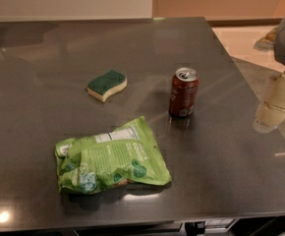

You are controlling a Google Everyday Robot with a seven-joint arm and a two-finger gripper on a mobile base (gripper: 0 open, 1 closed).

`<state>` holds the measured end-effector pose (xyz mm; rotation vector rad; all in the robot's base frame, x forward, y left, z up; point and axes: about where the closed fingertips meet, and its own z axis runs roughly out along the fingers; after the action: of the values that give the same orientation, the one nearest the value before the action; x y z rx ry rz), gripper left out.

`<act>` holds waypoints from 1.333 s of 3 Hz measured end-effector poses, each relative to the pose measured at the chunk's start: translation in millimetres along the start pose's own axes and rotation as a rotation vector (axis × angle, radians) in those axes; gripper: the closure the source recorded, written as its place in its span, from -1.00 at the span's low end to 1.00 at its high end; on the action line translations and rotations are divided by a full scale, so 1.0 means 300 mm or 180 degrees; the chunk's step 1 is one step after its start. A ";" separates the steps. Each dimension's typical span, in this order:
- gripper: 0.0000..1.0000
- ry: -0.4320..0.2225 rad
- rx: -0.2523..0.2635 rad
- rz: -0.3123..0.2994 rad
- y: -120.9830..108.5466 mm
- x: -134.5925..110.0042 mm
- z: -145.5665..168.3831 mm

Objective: Pick coke can

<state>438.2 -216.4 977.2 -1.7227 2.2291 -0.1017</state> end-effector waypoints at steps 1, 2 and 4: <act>-1.00 -0.0009 0.0012 0.0002 -0.003 -0.003 -0.002; -1.00 -0.0118 0.0005 -0.0005 -0.029 -0.046 0.035; -1.00 -0.0416 -0.0107 -0.0002 -0.103 -0.179 0.195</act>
Offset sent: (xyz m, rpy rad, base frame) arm 0.0360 0.0295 -0.0187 0.0853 -0.0037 0.0284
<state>496.0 -165.6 940.7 -1.6959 2.1475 0.0470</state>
